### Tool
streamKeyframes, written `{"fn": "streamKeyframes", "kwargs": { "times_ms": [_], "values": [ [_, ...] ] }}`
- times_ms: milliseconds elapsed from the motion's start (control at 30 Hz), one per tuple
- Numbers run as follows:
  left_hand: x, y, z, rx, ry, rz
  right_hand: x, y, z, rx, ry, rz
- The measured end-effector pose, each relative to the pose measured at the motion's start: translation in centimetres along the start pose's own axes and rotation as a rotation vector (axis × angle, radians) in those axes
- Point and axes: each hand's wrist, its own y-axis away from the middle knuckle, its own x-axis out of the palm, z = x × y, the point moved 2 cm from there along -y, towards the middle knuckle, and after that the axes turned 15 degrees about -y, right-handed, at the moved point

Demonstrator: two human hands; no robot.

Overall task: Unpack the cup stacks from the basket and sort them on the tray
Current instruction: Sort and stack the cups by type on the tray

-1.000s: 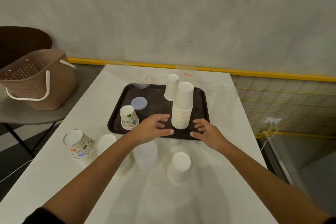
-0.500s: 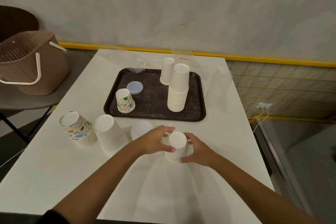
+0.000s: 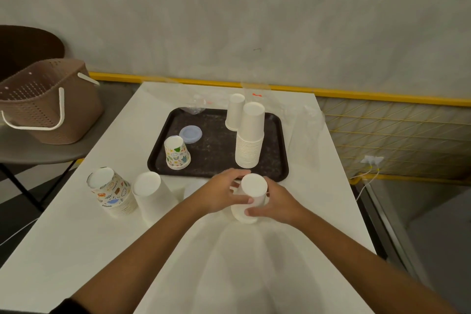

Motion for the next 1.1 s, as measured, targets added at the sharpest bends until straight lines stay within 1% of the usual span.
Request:
{"fn": "streamKeyframes", "kwargs": {
  "times_ms": [133, 333, 433, 533, 667, 800, 933, 1100],
  "values": [
    [-3.8, -0.5, -2.9, 0.08, 0.039, -0.101, -2.1, -0.4, 4.9, -0.153, -0.009, -0.011],
    [-10.0, -1.7, -6.9, 0.183, 0.0, -0.308, -5.5, -1.9, 12.8, -0.356, 0.09, -0.055],
    [-12.7, -2.5, -8.7, 0.228, -0.014, -0.375, -6.9, -2.9, 15.6, -0.424, 0.106, -0.103],
    [-14.4, -3.6, -9.7, 0.242, -0.029, -0.42, -7.9, -4.3, 17.2, -0.45, 0.111, -0.135],
    [-15.1, -5.8, -9.8, 0.216, 0.0, -0.439, -8.8, -6.3, 17.7, -0.447, 0.075, -0.157],
    [-14.7, -8.0, -9.2, 0.154, -0.01, -0.437, -9.2, -8.5, 16.9, -0.382, 0.069, -0.165],
    [-13.8, -9.8, -7.8, 0.062, 0.036, -0.405, -9.3, -10.2, 15.7, -0.316, 0.064, -0.129],
    [-12.2, -10.9, -6.2, -0.042, 0.005, -0.339, -8.7, -11.7, 13.3, -0.237, 0.119, -0.092]
  ]
}}
